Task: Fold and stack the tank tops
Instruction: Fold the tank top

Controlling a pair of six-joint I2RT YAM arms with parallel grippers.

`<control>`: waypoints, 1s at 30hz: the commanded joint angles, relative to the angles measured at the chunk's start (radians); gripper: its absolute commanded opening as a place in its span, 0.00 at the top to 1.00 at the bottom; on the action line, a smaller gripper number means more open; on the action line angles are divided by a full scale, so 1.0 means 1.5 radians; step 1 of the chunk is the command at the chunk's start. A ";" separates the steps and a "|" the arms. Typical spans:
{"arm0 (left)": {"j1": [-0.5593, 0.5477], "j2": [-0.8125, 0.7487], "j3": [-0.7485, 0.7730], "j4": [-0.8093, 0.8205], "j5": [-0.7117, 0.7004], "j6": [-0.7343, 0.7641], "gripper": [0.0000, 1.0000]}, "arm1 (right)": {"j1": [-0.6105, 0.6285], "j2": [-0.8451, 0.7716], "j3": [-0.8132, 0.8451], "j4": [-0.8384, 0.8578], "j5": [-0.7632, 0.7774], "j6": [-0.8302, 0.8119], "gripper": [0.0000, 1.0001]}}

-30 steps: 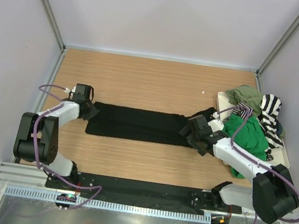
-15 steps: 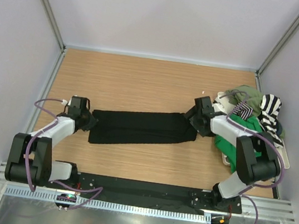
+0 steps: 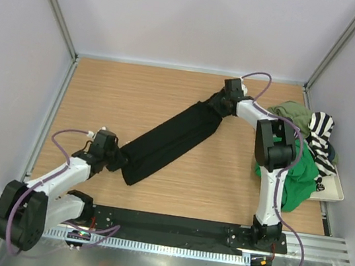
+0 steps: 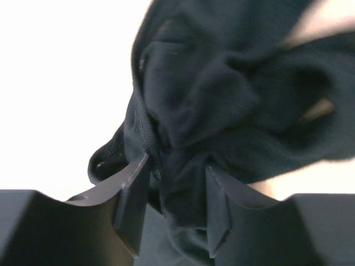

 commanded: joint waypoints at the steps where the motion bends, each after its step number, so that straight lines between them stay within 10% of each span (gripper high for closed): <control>1: -0.065 -0.043 -0.020 -0.020 -0.009 -0.062 1.00 | 0.000 0.081 0.124 0.001 -0.093 -0.039 0.55; 8: -0.230 -0.041 -0.005 -0.032 -0.096 -0.156 0.96 | -0.006 0.255 0.376 0.019 -0.198 -0.048 0.59; 12: -0.297 -0.019 0.022 -0.067 -0.139 -0.172 0.56 | -0.011 0.311 0.447 0.047 -0.232 -0.047 0.37; 16: -0.303 -0.035 0.045 -0.151 -0.204 -0.174 0.36 | -0.011 0.319 0.469 0.042 -0.220 -0.062 0.30; 24: -0.257 -0.065 0.099 -0.266 -0.203 -0.103 0.31 | -0.013 0.317 0.460 0.028 -0.194 -0.077 0.46; 30: -0.245 -0.086 0.113 -0.282 -0.180 -0.075 0.31 | -0.020 0.336 0.483 0.033 -0.182 -0.070 0.78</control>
